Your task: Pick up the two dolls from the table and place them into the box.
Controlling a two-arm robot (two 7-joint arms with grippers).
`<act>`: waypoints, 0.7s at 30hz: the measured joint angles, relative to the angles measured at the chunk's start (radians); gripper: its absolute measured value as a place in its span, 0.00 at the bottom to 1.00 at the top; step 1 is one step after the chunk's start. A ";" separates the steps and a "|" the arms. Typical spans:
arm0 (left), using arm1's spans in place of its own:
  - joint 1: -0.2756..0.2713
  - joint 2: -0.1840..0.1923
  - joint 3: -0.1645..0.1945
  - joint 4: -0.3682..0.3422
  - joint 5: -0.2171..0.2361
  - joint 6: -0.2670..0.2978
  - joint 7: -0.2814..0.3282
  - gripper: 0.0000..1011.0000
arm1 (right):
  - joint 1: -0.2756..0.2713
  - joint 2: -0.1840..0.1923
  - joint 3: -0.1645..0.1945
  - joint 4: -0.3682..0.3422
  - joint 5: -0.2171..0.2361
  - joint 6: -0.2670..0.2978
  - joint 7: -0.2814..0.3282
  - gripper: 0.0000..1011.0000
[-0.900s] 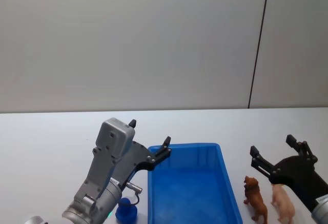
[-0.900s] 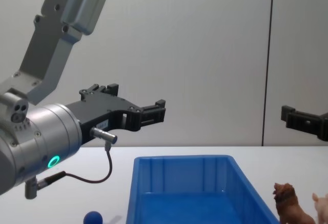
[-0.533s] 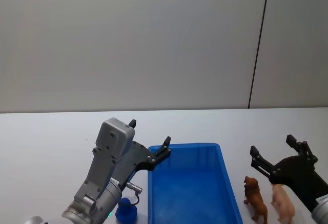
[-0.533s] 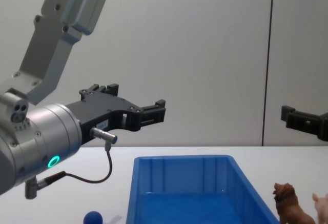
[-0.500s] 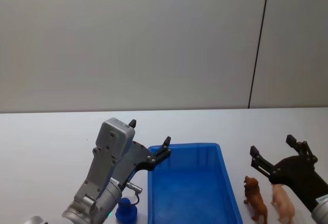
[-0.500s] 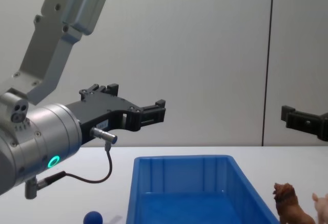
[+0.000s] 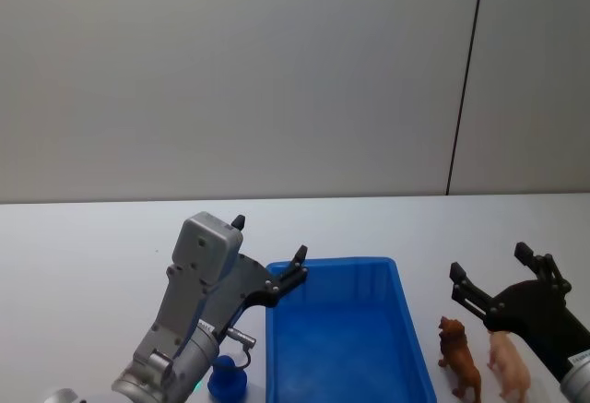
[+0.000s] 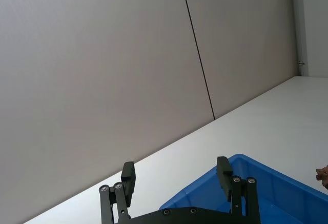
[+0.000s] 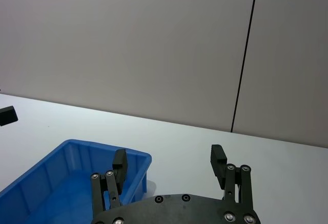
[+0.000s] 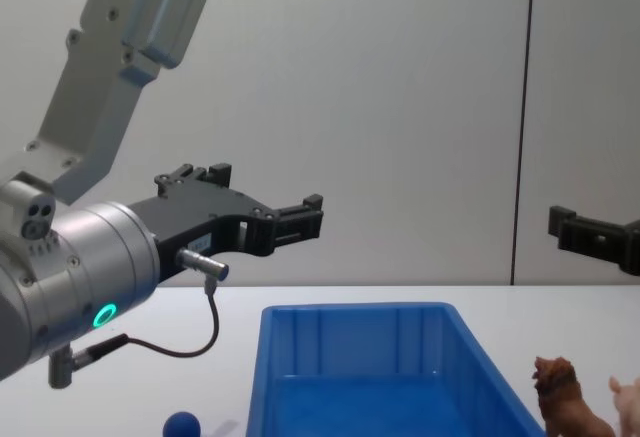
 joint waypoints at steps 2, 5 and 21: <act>0.000 0.000 0.000 0.000 0.000 0.000 0.000 0.99 | 0.000 0.000 0.000 0.000 0.000 0.000 0.000 0.99; 0.000 0.000 0.000 0.000 0.000 0.000 0.000 0.99 | 0.000 0.000 0.000 0.000 0.000 0.000 0.000 0.99; 0.000 0.000 0.000 0.000 0.000 0.000 0.000 0.99 | -0.011 -0.001 0.000 -0.011 -0.004 0.006 -0.017 0.99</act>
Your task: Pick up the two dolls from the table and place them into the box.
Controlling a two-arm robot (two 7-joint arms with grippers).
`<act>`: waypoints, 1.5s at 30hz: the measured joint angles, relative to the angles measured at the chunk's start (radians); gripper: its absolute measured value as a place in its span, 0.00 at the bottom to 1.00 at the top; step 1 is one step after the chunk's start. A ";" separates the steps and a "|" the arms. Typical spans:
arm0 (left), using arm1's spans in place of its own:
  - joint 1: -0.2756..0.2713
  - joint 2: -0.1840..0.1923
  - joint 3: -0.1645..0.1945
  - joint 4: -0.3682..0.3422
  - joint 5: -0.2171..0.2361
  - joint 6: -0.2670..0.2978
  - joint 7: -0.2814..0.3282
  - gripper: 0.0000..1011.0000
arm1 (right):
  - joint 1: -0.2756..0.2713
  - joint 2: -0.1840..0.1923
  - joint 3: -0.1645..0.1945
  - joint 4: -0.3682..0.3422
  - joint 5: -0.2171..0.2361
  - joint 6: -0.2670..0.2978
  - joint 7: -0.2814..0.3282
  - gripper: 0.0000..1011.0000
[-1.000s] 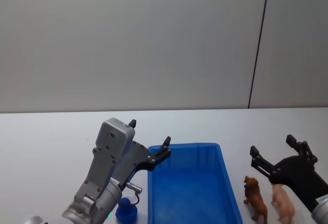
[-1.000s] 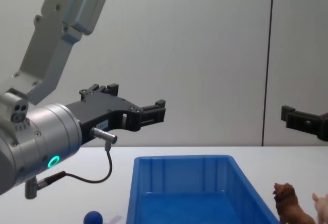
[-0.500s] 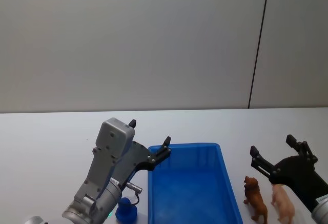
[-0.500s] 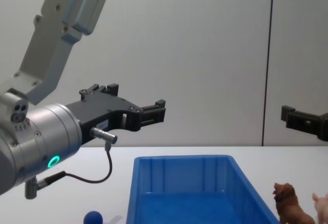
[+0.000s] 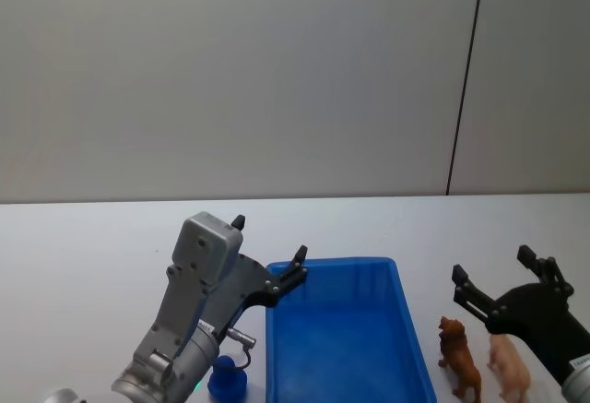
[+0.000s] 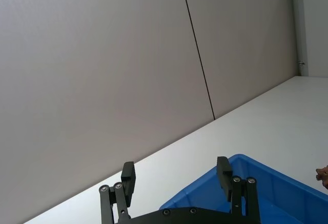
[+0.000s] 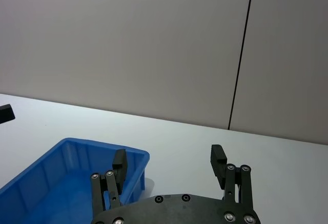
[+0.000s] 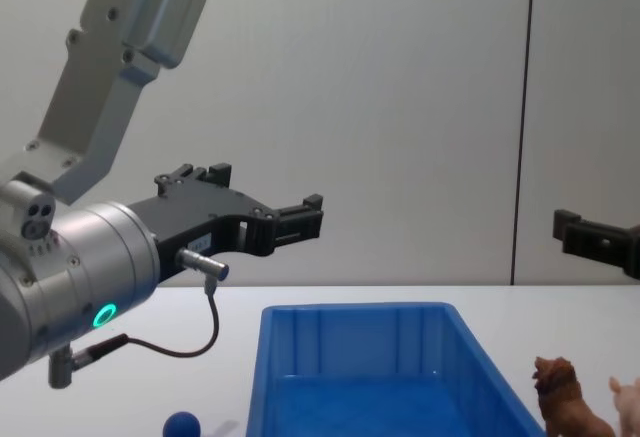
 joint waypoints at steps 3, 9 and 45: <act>0.000 0.000 0.000 0.000 0.000 0.000 0.000 0.99 | -0.007 0.000 0.000 -0.007 -0.002 0.008 -0.016 0.99; 0.000 0.000 0.000 0.000 0.000 0.000 0.000 0.99 | -0.024 0.001 0.003 -0.020 -0.009 0.032 -0.057 0.99; 0.000 0.000 0.000 0.000 0.000 0.000 0.000 0.99 | -0.032 -0.005 0.026 0.126 -0.048 0.182 -0.122 0.99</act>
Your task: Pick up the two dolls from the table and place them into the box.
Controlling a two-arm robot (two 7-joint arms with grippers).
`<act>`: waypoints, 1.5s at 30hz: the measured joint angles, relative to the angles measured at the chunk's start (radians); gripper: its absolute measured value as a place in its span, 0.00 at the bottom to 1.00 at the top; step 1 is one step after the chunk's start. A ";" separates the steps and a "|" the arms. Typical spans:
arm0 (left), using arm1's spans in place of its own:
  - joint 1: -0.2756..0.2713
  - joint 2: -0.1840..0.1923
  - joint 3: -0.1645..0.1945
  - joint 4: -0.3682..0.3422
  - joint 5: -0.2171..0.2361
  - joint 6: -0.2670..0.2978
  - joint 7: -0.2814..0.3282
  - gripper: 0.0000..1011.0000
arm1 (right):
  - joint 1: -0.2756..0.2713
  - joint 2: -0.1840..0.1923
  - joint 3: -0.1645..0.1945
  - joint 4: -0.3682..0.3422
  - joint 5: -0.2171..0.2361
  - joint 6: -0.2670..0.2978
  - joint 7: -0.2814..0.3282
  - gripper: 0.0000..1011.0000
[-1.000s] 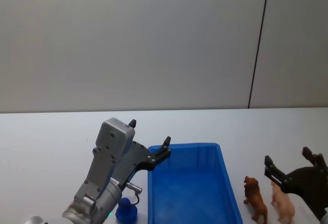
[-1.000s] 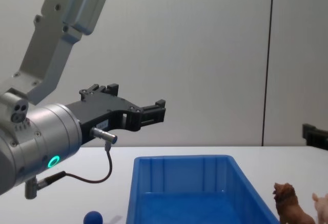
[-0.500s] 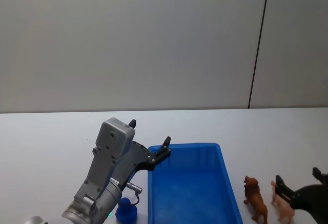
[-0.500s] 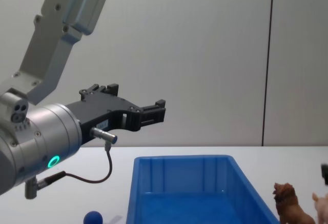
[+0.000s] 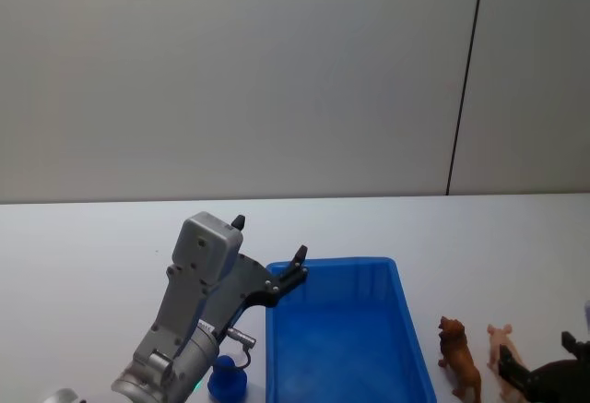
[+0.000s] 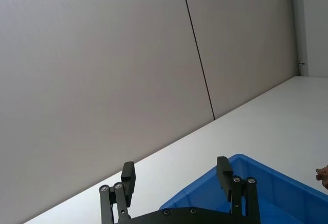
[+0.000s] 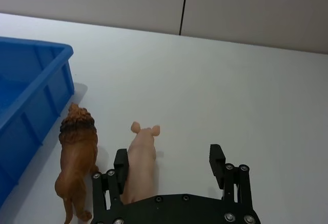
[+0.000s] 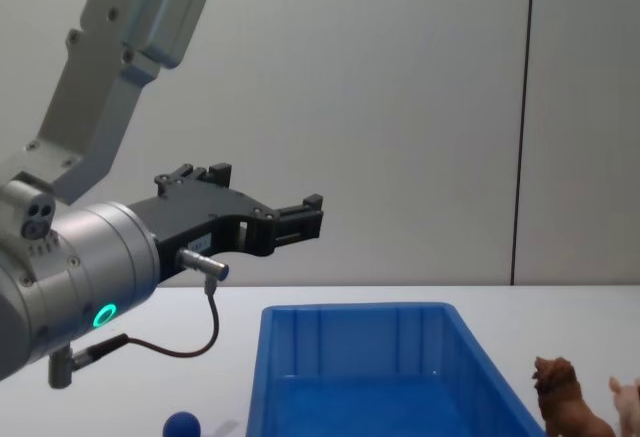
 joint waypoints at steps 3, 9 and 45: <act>0.000 0.000 0.000 0.000 0.000 0.000 0.000 0.99 | 0.001 -0.002 0.000 0.010 -0.002 -0.001 0.010 0.93; 0.000 0.000 0.000 0.000 0.000 0.000 0.000 0.99 | -0.001 -0.005 -0.003 0.029 -0.009 -0.016 0.039 0.75; 0.000 0.000 0.000 0.000 0.000 0.000 0.000 0.99 | 0.001 -0.015 0.005 0.010 0.003 -0.117 0.118 0.36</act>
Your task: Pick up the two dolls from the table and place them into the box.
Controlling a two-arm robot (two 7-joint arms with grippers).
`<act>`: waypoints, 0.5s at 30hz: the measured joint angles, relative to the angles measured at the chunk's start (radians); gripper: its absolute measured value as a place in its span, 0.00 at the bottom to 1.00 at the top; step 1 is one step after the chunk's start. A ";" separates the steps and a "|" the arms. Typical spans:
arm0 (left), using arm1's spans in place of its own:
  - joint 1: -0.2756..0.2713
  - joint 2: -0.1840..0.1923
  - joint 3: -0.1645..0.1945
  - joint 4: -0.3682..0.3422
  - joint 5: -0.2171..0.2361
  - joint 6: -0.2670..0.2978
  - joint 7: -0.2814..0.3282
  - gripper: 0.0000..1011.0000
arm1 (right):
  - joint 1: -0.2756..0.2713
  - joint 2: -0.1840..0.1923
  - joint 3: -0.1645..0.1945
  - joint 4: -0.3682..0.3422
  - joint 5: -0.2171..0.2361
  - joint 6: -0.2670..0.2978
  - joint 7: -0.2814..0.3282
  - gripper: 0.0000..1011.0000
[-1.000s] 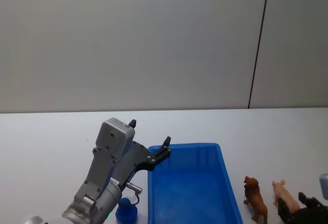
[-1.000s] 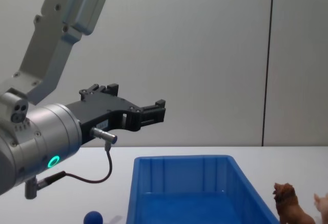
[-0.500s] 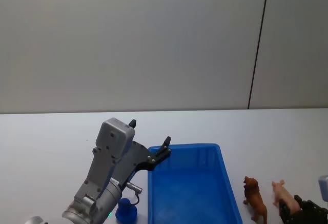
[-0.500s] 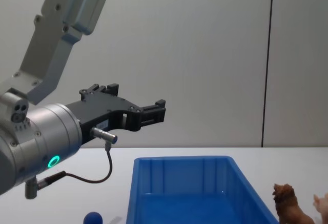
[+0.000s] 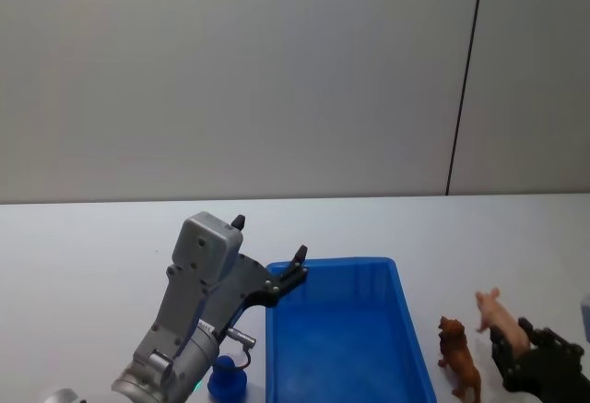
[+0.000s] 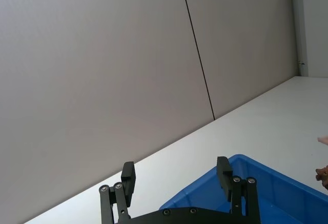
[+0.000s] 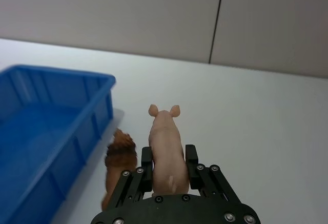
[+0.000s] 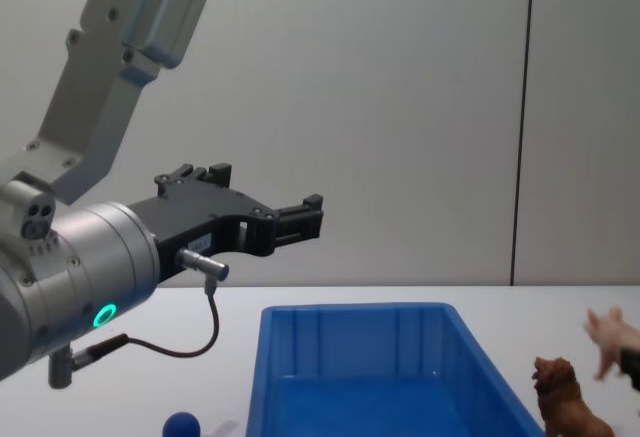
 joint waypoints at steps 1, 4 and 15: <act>0.000 0.000 0.000 0.000 0.000 0.000 0.000 0.99 | 0.000 0.000 0.000 -0.004 0.000 -0.005 0.005 0.36; 0.000 0.000 0.000 0.000 0.000 0.000 0.000 0.99 | 0.004 -0.001 0.000 -0.027 0.002 -0.032 0.036 0.36; 0.000 0.000 0.000 0.000 0.000 0.000 0.000 0.99 | 0.032 -0.016 -0.016 -0.062 0.002 -0.074 0.143 0.36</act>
